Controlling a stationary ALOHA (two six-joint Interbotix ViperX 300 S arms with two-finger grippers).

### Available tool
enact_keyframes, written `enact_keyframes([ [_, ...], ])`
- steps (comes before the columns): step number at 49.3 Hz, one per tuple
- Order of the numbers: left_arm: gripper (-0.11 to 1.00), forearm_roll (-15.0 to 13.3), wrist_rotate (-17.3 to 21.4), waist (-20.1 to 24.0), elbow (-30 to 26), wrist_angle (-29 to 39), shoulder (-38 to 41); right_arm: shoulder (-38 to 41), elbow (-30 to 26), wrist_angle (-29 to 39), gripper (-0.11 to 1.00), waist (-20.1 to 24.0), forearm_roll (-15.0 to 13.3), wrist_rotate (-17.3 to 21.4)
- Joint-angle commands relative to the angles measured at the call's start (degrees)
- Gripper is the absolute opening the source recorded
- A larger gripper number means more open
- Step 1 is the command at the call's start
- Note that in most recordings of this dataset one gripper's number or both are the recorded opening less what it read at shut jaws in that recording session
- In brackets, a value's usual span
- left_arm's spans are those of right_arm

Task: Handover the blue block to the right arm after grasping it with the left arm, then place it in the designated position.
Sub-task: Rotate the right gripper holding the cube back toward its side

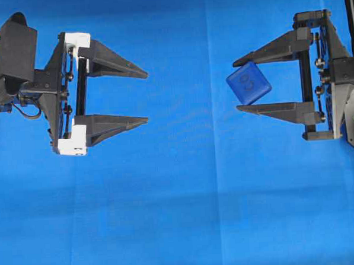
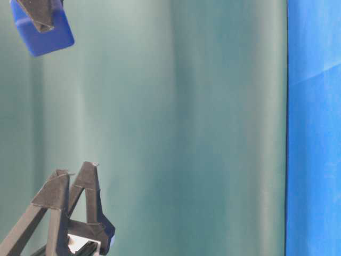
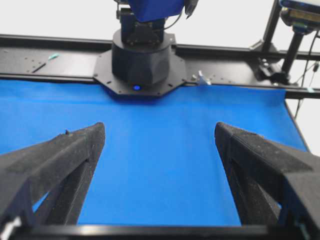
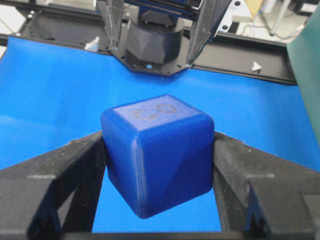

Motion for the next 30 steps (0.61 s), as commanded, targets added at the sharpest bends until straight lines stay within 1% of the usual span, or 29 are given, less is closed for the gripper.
enact_keyframes([
  [1,0.93,0.1,0.1,0.0,-1.1,-0.5,-0.4,-0.4,-0.9,-0.2,0.53,0.1,0.2,0.2],
  [30,0.93,0.1,0.1,0.0,-1.2,-0.6,-0.5,-0.4,-0.9,0.4,0.53,0.1,0.1,0.3],
])
